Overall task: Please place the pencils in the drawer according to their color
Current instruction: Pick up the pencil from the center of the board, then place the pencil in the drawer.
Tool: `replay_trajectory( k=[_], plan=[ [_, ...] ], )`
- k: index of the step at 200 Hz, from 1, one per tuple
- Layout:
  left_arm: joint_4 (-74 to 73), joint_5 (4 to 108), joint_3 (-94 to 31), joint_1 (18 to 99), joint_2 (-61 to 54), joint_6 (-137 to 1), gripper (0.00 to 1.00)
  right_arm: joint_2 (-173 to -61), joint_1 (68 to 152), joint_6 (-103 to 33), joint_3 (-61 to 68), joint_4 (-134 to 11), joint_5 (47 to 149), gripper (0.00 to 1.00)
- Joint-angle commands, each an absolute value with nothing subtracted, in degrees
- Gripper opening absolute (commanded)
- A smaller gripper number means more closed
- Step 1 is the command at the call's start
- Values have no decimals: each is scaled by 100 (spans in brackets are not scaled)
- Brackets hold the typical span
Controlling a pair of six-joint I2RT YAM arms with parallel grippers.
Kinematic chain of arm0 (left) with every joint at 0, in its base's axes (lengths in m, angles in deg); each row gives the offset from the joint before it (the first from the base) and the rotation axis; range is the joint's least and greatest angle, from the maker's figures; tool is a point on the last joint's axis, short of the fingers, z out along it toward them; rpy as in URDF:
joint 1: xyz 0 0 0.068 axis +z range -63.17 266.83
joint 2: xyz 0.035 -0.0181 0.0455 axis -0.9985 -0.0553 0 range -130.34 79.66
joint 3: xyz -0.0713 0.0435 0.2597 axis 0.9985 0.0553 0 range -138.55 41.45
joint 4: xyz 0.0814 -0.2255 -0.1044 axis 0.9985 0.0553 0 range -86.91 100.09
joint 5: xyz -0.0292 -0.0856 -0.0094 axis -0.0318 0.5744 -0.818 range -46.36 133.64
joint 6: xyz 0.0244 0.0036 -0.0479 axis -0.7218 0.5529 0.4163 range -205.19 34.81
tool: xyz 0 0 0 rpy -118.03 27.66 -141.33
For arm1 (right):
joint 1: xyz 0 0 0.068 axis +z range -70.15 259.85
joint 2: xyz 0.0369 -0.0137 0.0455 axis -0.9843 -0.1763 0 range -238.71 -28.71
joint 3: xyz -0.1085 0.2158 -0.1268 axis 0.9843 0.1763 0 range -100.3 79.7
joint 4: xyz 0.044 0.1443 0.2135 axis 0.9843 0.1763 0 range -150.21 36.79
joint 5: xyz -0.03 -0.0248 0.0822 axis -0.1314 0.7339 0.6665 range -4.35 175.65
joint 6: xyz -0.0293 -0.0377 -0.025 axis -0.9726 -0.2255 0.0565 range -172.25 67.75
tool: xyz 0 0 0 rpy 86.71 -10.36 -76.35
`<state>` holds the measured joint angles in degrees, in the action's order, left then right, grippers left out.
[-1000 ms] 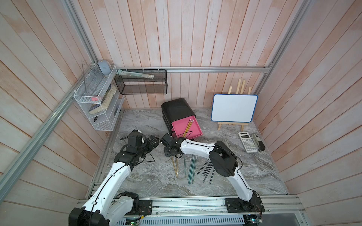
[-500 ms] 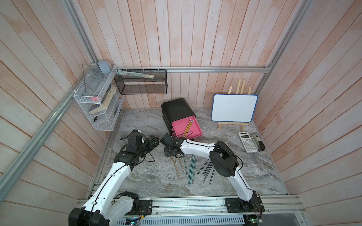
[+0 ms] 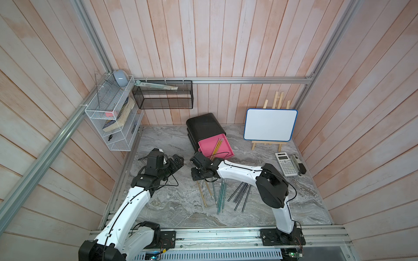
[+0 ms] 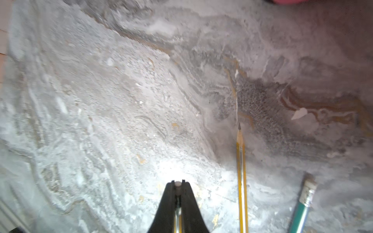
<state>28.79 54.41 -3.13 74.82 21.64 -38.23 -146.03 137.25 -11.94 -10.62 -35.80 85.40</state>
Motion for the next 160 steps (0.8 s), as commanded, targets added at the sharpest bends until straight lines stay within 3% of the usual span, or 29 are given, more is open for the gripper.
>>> replay_trajectory(
  k=[1,103,160],
  plan=[
    [2808,5583,-496,7513,2181,-3757,100,-14216,13641,-1058,-935,-3848,8656,0],
    [2752,6306,-761,7480,2083,-3704,99,-13165,12938,-443,-453,-4919,9223,0],
    [2536,6207,-1256,6916,1569,-3620,100,-12778,12357,3,-160,-5587,9270,0]
  ],
)
